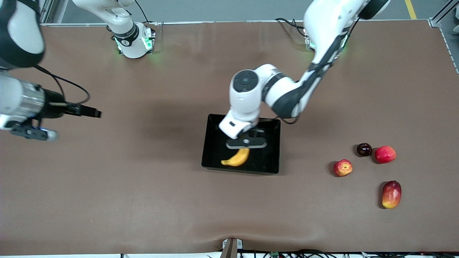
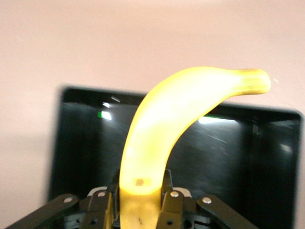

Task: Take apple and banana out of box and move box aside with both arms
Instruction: 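Carry the banana out with the left gripper while the right gripper reaches the tray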

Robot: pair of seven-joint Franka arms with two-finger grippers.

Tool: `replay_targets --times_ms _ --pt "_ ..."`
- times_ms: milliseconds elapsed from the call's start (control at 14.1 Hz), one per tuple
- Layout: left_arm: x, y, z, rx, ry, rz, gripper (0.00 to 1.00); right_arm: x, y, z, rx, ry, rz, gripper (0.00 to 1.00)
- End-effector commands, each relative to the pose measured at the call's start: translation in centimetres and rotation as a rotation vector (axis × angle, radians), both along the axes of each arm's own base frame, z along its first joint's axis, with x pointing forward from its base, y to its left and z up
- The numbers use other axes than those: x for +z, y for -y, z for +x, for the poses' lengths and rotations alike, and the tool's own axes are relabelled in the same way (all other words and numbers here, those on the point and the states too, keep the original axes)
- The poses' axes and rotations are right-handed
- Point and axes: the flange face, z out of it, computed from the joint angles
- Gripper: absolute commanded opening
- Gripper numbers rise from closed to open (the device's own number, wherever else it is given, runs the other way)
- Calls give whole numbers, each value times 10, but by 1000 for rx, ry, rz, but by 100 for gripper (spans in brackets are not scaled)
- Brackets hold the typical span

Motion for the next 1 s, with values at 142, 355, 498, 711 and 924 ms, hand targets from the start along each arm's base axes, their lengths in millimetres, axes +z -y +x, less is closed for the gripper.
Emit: replay_targets --times_ms 142,355,498,711,924 --pt "42 -145 65 -97 -49 95 0 -49 -117 15 -27 21 -18 100" --pt "26 -235 97 -237 -130 97 0 -94 -186 14 -18 30 -37 100" --pt "1 -291 113 -312 -180 112 0 -119 -219 12 -47 47 -48 100" --pt "-31 -369 136 -386 -170 114 0 -154 -259 9 -13 86 -43 100" --pt "-51 -394 153 -458 -86 158 0 -199 -297 3 17 127 -40 100"
